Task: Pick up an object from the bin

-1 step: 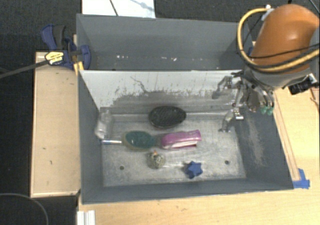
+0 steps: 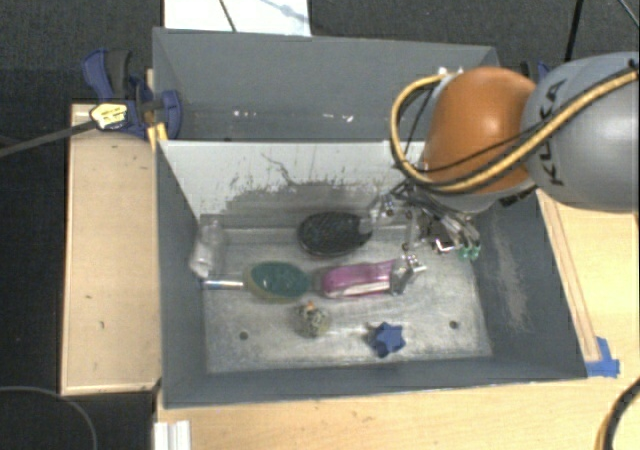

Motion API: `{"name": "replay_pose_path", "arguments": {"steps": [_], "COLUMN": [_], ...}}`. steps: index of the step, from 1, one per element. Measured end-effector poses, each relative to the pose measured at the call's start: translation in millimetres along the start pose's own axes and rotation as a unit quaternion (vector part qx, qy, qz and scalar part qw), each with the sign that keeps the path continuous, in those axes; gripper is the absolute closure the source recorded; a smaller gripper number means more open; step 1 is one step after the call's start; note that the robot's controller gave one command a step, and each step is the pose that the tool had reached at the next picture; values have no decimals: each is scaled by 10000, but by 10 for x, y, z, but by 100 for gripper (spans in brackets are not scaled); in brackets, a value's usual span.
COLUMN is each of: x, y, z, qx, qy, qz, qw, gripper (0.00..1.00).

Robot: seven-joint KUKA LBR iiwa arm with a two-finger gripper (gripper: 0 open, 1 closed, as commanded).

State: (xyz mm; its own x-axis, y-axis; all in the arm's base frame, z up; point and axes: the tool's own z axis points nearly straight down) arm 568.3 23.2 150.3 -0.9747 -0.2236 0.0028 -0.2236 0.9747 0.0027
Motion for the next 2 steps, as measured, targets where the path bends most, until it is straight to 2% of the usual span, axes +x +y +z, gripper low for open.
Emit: {"name": "replay_pose_path", "arguments": {"steps": [1, 2], "x": [-36, -57], "y": [71, 70], "z": [776, 739], "qx": [23, 30], "qy": [-57, -89], "qz": [-850, -847], "qw": [9964, 9964], "gripper": [0, 100]}}
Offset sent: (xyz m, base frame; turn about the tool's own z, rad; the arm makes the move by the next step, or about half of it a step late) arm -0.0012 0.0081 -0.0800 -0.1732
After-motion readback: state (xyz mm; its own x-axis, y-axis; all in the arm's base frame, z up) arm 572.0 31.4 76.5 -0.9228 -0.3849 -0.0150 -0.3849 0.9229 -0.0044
